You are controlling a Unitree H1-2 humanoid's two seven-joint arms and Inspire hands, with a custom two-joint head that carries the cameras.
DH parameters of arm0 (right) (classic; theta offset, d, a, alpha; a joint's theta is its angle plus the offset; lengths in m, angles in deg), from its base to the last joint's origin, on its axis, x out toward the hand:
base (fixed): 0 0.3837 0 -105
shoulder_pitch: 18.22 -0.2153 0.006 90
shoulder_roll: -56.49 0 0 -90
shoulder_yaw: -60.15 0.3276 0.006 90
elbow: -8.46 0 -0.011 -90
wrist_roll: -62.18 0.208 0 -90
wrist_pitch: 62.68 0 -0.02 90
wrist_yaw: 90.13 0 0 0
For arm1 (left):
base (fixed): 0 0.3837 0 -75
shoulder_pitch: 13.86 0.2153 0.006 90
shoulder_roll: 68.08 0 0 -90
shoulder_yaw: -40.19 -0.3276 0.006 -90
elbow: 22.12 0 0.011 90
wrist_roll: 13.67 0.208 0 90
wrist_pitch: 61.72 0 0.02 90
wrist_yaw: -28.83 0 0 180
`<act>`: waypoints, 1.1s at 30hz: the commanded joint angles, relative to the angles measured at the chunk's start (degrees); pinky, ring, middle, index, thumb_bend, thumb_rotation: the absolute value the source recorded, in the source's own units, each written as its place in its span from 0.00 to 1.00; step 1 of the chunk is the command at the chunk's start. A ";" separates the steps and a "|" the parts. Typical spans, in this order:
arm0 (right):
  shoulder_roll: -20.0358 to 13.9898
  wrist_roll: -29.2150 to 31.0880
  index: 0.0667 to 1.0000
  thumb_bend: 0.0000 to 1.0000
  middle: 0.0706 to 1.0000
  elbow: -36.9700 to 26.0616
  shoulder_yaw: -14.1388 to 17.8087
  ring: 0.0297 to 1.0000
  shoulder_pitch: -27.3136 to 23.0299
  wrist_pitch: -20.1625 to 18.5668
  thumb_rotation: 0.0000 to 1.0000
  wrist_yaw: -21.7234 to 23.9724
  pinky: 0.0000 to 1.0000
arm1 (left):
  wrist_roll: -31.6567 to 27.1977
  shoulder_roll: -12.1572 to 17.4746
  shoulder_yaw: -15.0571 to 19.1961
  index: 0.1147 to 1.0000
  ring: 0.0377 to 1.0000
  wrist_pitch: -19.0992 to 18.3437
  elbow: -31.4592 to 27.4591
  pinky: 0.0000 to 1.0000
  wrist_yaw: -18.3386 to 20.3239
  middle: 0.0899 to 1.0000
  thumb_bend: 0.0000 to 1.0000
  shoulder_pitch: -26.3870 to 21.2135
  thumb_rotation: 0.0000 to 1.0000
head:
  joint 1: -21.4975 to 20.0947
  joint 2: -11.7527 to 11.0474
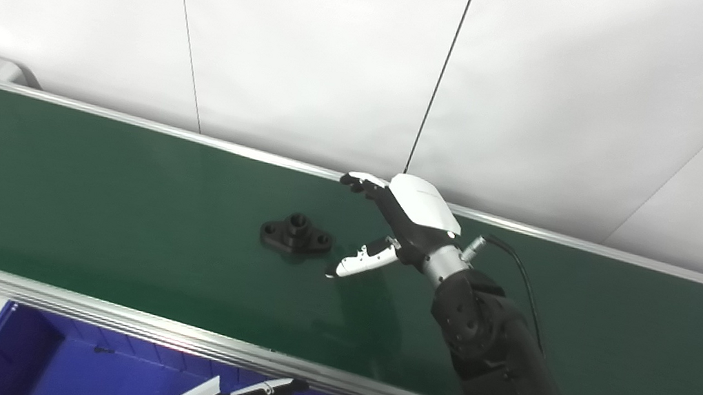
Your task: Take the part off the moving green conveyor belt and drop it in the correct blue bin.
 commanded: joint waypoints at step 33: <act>0.24 -0.37 0.79 0.75 0.74 17.86 -6.63 0.73 -5.74 10.21 0.15 -9.83 0.65 | 1.15 -2.28 -0.47 0.90 0.92 -6.33 -7.52 0.87 -0.15 0.95 0.91 1.26 0.24 | 5.01 2.91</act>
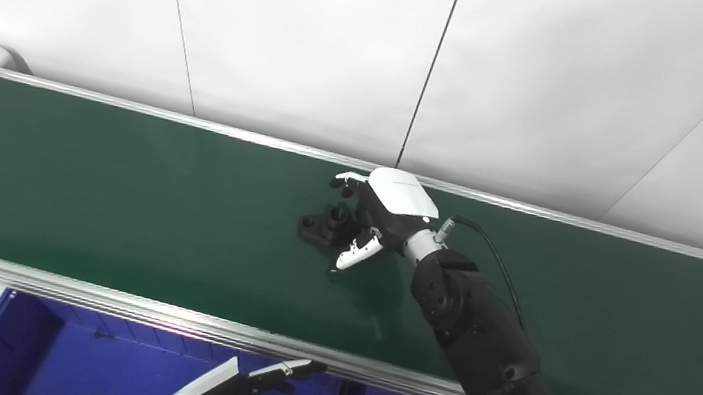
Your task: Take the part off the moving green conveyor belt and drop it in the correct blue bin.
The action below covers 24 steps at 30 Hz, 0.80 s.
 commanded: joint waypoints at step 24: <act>-4.87 -5.89 0.49 0.51 0.44 -3.53 -10.54 0.38 3.59 6.59 0.00 2.38 0.25 | -0.86 -0.91 0.43 0.89 0.91 2.23 -2.34 0.88 -1.10 0.93 0.90 -0.36 0.20 | -0.11 2.34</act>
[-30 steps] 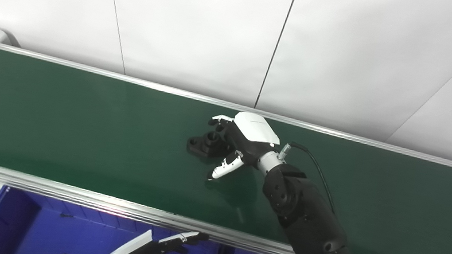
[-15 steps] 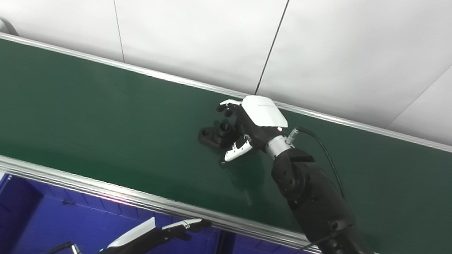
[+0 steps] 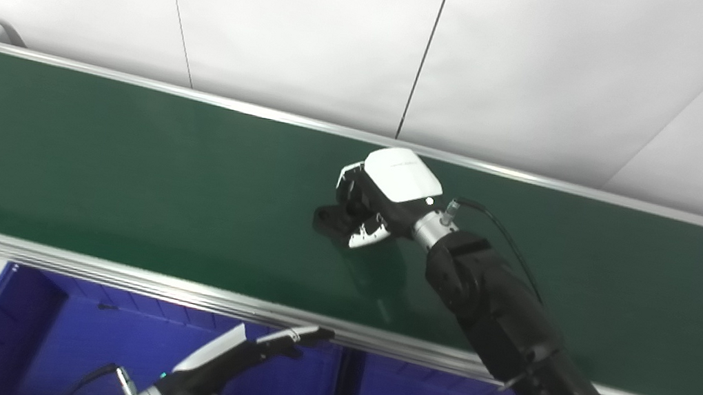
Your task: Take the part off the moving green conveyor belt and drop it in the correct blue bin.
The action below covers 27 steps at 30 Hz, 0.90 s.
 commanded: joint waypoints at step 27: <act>-0.46 -2.35 0.47 0.53 0.40 -28.23 9.22 0.32 16.78 -6.59 0.00 0.49 0.27 | -1.51 0.13 1.01 0.89 0.92 0.79 -1.35 0.87 0.25 0.94 0.91 -0.65 0.24 | -0.43 -0.48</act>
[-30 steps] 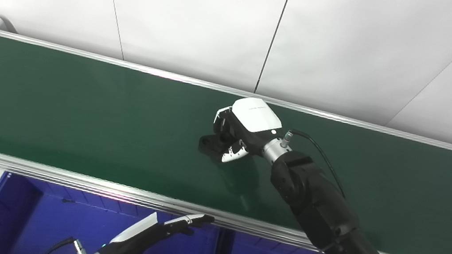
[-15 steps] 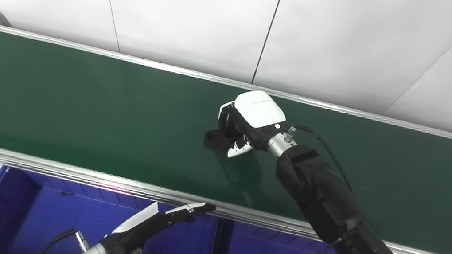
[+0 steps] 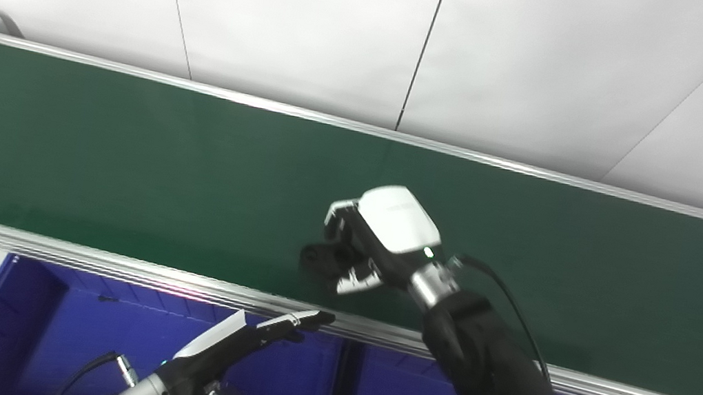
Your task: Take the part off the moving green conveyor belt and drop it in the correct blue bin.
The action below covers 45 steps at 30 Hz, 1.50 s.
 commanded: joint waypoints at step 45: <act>-7.81 -4.21 0.46 0.52 0.47 -15.21 10.82 0.40 28.43 -2.90 0.00 16.02 0.32 | -8.33 3.98 4.42 0.89 0.86 -4.14 -6.72 0.82 3.13 0.92 0.91 -0.93 0.27 | -10.48 10.30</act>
